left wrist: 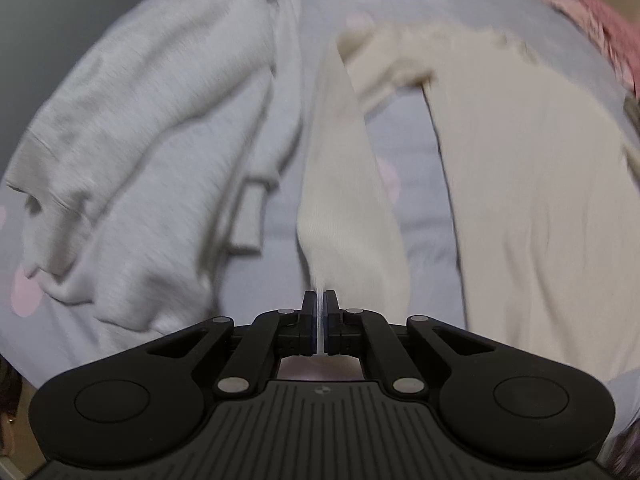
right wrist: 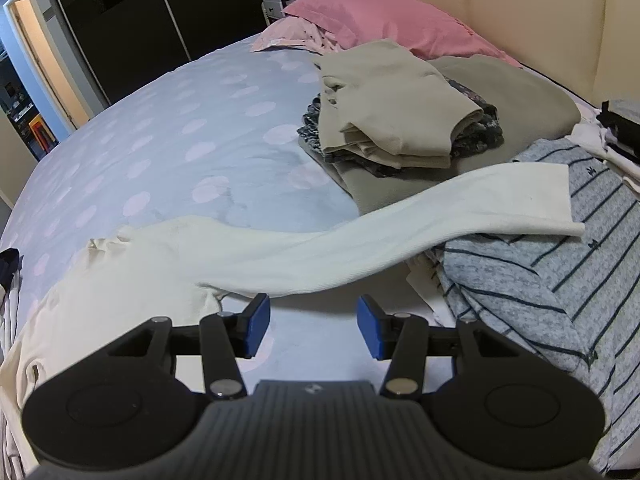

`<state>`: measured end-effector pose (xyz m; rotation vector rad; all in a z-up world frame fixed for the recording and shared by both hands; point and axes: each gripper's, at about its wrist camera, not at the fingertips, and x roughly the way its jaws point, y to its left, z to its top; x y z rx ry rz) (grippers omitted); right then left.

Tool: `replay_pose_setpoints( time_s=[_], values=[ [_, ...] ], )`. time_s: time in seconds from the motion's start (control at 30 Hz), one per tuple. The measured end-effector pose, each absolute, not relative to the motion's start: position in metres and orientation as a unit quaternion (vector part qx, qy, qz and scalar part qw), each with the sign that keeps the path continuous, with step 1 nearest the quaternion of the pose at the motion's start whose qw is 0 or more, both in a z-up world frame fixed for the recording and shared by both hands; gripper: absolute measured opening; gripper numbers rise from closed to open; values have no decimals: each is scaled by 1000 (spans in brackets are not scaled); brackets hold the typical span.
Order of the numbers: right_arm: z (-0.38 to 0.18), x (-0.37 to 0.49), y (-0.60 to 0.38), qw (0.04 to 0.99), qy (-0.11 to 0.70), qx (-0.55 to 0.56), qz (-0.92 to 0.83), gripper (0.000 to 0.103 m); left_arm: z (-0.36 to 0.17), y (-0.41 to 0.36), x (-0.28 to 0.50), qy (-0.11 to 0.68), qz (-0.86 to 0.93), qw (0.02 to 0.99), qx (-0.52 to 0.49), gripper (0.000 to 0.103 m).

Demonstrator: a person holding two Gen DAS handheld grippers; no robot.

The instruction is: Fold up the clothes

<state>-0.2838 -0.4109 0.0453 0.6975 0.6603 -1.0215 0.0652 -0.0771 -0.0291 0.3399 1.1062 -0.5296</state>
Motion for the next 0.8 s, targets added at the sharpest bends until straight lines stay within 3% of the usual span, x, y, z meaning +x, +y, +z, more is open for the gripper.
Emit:
replay_pose_setpoints(
  time_s=[0.3,0.53,0.8],
  values=[
    [42,-270,-413,766,316,321,-459,52,54,-61,114,457,-222,855,99,1],
    [37,-259,-413,767,329,317,-451,52,106,-56,181,408,-158,891,119,1],
    [26,-246,-414,764,356,283,-456,52,83,-52,248,405,-83,896,161,1]
  ],
)
